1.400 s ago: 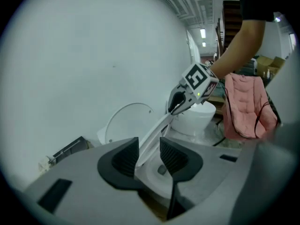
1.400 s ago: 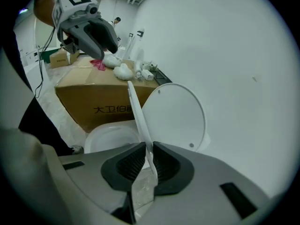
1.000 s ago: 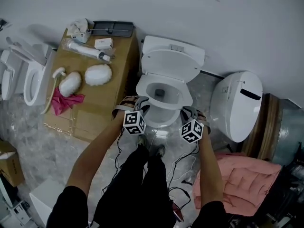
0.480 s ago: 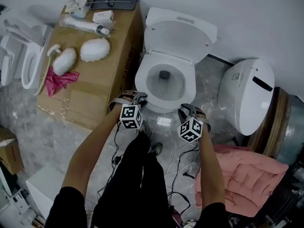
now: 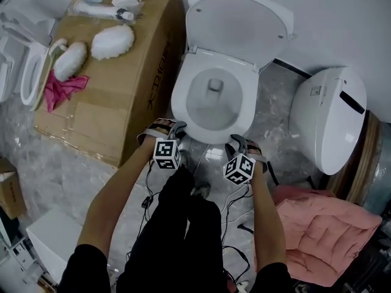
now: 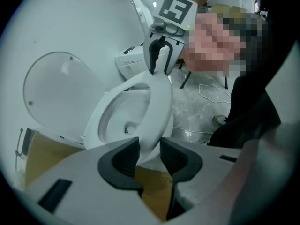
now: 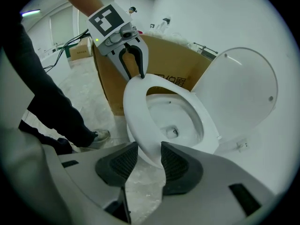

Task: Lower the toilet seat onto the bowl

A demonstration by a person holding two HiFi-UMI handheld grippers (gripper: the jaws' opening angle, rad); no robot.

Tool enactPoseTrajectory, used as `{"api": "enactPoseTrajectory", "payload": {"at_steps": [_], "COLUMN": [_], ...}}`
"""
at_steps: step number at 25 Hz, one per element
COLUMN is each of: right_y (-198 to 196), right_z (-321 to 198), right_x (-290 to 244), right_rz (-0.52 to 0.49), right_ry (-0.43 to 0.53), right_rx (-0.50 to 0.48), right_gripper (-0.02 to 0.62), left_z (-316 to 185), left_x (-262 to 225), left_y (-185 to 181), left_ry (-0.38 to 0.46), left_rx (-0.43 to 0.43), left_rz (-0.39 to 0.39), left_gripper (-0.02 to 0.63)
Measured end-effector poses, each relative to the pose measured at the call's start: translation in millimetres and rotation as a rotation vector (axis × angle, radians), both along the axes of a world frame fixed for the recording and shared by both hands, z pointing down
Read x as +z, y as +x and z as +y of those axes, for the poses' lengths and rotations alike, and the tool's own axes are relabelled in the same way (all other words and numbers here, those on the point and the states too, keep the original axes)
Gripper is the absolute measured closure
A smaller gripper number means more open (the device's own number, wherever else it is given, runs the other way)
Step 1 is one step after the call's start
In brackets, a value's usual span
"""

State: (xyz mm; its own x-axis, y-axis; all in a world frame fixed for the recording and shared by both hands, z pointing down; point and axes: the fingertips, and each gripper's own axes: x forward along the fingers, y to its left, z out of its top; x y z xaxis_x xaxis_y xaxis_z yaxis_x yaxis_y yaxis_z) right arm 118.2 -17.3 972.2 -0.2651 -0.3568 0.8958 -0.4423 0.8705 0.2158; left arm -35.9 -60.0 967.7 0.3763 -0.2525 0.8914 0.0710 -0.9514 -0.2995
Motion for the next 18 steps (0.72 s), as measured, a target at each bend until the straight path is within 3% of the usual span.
{"api": "enactPoseTrajectory", "payload": {"at_steps": [8, 11, 18], "right_y": [-5, -6, -10], "right_z": [9, 11, 7], "right_x": [73, 94, 124], "right_rz": [0.059, 0.074, 0.072], "right_ry": [-0.008, -0.018, -0.095], "right_rx": [-0.04, -0.048, -0.07], "right_gripper": [0.396, 0.387, 0.333], "left_z": [14, 16, 17], "left_x": [69, 89, 120], "left_y": [-7, -7, -6], "left_ry": [0.007, -0.025, -0.061], "left_rx": [0.014, 0.006, -0.008], "left_rz": [-0.014, -0.015, -0.038], "left_gripper": [0.459, 0.459, 0.453]}}
